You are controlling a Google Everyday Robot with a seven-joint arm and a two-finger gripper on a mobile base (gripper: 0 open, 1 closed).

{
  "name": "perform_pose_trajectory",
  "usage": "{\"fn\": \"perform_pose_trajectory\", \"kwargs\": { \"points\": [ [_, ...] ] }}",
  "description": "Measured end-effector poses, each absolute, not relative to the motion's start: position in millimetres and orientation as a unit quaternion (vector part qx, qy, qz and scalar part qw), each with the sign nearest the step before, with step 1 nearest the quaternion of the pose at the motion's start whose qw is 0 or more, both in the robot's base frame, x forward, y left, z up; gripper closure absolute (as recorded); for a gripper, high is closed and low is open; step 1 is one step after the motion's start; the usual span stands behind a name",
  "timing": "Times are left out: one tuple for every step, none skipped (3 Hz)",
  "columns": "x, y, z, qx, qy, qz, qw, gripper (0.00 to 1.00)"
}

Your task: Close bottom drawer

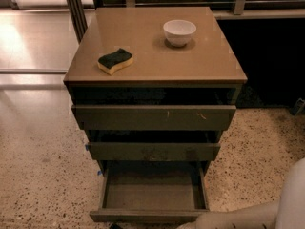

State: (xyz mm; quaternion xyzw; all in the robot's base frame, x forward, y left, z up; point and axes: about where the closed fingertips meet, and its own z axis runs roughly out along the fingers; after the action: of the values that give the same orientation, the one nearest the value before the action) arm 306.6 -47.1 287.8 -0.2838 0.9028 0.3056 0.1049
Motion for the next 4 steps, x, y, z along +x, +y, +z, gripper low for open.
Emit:
{"fn": "perform_pose_trajectory", "kwargs": {
  "points": [
    [322,-48,280,-0.272,0.908,0.289,0.132,1.00],
    [322,-49,282,-0.273,0.908,0.289,0.133,1.00],
    [323,-51,281,-0.267,0.905,0.302,0.137,1.00],
    [324,-42,268,-0.280,0.886,0.339,0.150,1.00]
  ]
}}
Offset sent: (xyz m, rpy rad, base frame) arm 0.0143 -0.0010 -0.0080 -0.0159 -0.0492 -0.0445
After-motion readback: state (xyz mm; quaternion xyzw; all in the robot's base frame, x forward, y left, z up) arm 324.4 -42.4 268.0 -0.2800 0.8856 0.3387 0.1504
